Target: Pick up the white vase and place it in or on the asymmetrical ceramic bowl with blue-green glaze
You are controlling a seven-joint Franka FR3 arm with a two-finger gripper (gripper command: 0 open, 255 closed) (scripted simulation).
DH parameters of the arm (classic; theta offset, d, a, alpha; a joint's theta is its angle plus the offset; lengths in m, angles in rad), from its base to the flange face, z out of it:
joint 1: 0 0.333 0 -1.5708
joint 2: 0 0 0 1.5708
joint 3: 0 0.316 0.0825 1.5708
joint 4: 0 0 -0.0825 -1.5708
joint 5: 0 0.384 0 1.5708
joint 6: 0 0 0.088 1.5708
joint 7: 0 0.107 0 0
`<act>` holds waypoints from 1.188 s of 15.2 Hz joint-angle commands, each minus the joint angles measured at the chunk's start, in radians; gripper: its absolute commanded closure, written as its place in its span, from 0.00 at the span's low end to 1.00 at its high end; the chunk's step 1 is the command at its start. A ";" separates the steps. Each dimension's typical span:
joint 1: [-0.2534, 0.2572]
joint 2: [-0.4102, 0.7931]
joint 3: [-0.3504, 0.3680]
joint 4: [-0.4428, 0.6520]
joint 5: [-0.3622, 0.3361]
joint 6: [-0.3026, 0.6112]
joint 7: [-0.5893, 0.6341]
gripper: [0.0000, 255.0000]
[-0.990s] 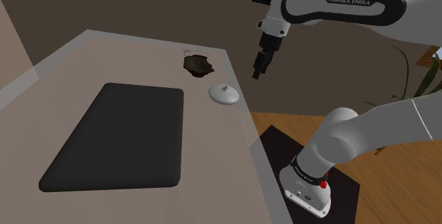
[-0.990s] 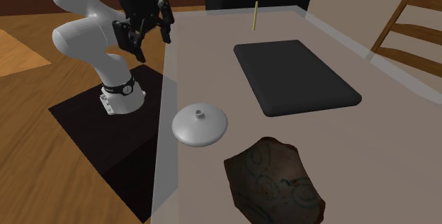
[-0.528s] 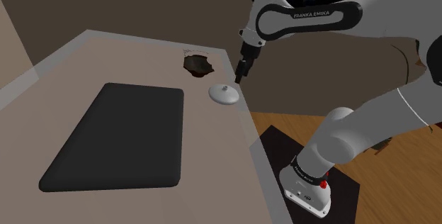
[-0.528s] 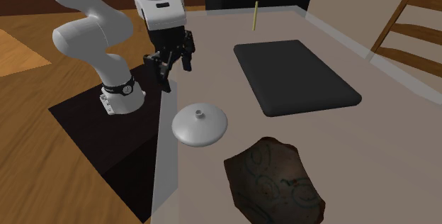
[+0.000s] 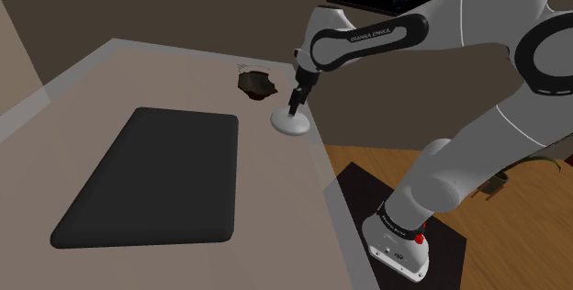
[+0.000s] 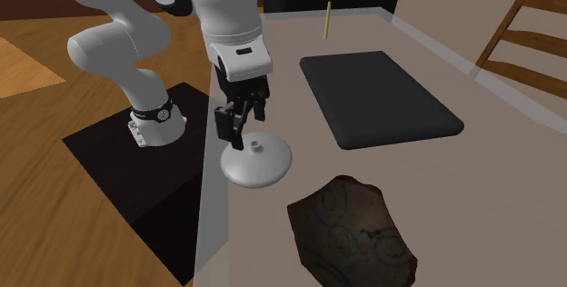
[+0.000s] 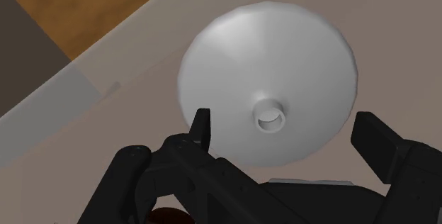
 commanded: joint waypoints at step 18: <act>0.001 0.034 0.001 -0.029 0.001 0.064 0.001 1.00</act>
